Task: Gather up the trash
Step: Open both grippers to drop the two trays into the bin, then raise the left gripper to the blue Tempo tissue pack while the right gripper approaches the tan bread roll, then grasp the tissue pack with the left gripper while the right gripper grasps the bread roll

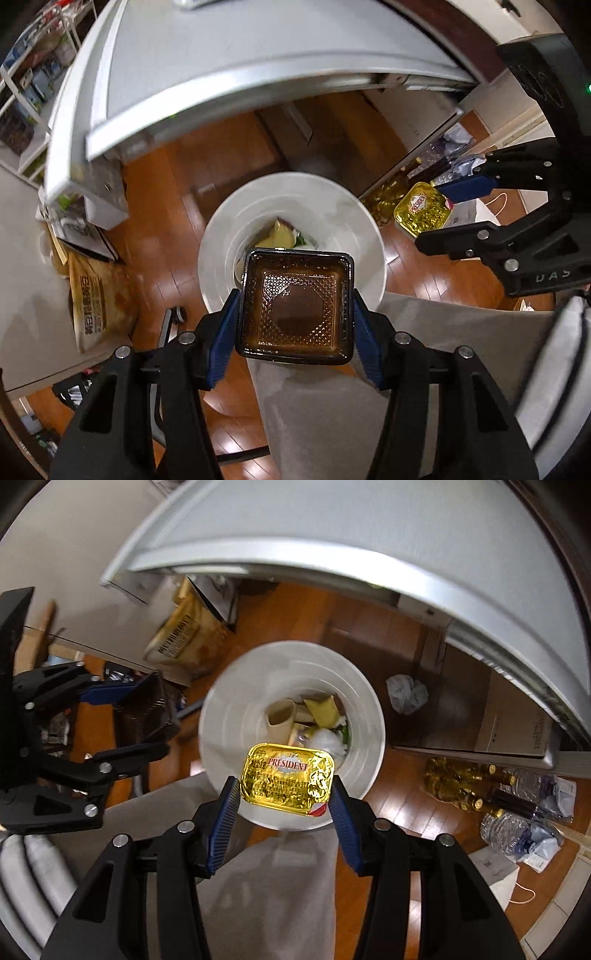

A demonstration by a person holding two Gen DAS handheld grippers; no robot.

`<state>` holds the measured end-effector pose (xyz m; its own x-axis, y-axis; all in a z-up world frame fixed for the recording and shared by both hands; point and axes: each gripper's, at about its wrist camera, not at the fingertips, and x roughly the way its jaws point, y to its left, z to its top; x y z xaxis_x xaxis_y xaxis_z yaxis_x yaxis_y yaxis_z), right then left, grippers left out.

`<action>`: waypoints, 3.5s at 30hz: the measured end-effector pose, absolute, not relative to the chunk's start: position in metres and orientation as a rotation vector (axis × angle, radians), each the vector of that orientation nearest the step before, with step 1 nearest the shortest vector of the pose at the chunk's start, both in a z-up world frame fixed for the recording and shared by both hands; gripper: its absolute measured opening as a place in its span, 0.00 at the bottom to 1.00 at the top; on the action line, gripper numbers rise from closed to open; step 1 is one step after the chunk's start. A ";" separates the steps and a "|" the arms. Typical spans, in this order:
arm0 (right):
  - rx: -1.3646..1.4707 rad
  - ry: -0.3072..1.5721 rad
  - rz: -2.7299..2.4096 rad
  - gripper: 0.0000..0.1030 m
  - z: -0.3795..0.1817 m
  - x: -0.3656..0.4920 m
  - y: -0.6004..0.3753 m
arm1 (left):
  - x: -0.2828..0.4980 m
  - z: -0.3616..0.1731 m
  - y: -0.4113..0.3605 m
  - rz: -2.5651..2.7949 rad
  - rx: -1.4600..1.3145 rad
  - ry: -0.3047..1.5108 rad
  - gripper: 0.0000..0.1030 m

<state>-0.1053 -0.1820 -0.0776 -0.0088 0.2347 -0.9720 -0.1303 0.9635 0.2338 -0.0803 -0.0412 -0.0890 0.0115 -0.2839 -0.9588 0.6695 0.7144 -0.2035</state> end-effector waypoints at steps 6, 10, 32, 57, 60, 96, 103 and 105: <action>0.071 1.594 0.271 0.47 -0.099 -0.103 -0.174 | -0.073 -0.105 -0.045 -0.755 0.372 1.395 0.56; 0.094 1.599 0.254 0.50 -0.100 -0.101 -0.177 | -0.071 -0.107 -0.048 -0.765 0.376 1.407 0.65; 0.147 1.183 0.100 0.95 0.029 -0.069 -0.224 | -0.050 -0.007 -0.042 -0.699 0.286 1.125 0.92; 0.015 1.087 -0.111 0.95 0.035 0.044 -0.262 | 0.160 -0.028 -0.138 -0.447 0.121 1.158 0.91; 0.002 1.081 -0.074 0.95 0.031 0.062 -0.261 | 0.164 -0.032 -0.128 -0.433 0.144 1.157 0.91; -0.129 1.166 0.166 0.74 -0.008 0.140 -0.267 | 0.175 -0.031 -0.136 -0.730 0.395 1.090 0.91; -0.204 1.219 0.229 0.55 -0.024 0.159 -0.248 | 0.182 -0.036 -0.128 -0.739 0.406 1.080 0.86; -0.216 1.230 0.231 0.50 -0.028 0.159 -0.247 | 0.183 -0.039 -0.129 -0.748 0.414 1.094 0.74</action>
<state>0.1592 -0.2466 -0.0281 0.3165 0.0577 -0.9468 -0.2901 0.9562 -0.0387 0.1834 -0.1286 -0.0386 0.2543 -0.3374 -0.9064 0.7221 0.6897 -0.0541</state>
